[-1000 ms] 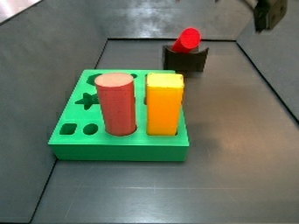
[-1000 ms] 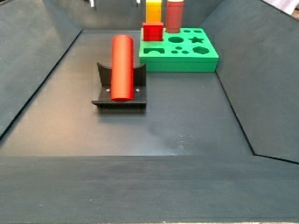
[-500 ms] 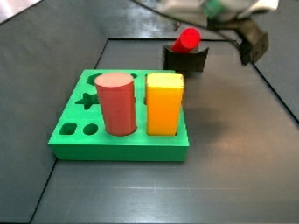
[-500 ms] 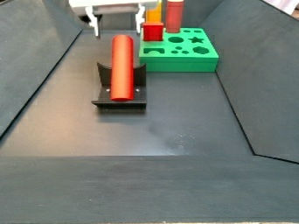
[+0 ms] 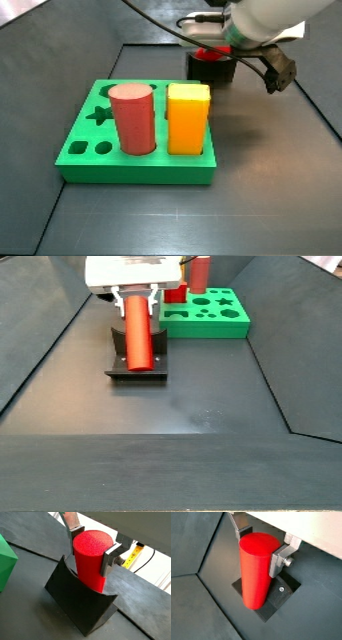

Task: Pick up the round object. Move up. Place the round object on the fixture. Regrasp the round object. Move to above the board. Insert the round object.
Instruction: Move to above the board.

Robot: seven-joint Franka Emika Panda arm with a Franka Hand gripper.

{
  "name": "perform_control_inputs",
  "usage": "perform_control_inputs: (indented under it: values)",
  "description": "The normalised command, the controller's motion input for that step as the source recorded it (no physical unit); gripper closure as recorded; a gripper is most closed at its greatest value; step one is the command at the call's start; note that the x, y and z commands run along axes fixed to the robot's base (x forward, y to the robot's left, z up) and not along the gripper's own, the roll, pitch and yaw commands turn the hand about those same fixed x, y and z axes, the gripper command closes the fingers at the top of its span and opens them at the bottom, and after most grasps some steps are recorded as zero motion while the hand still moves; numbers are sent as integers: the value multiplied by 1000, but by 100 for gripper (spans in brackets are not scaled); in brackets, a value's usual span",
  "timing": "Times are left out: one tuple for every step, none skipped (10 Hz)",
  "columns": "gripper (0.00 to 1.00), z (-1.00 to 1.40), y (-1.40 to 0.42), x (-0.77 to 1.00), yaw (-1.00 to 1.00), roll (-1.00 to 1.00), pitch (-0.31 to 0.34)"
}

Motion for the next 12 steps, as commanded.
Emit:
perform_control_inputs:
  values:
    - [100, 1000, 6, -203, -29, -182, -183]
    - [100, 1000, 10, -202, -52, -171, -183]
    - [100, 1000, 11, -195, -72, -163, -170]
    - [100, 1000, 13, -190, -95, -154, -144]
    - [100, 1000, 16, -187, -127, -146, -102]
    - [100, 1000, 17, -184, -142, -137, -71]
    - [100, 1000, 19, -179, -139, -131, -29]
    - [100, 1000, 21, -176, -128, -122, 0]
    - [100, 1000, 22, -170, -112, -112, 28]
    - [100, 1000, 22, -163, -90, -100, 54]
    - [100, 1000, 22, -152, -68, -86, 76]
    - [100, 1000, 18, -139, -40, -70, 102]
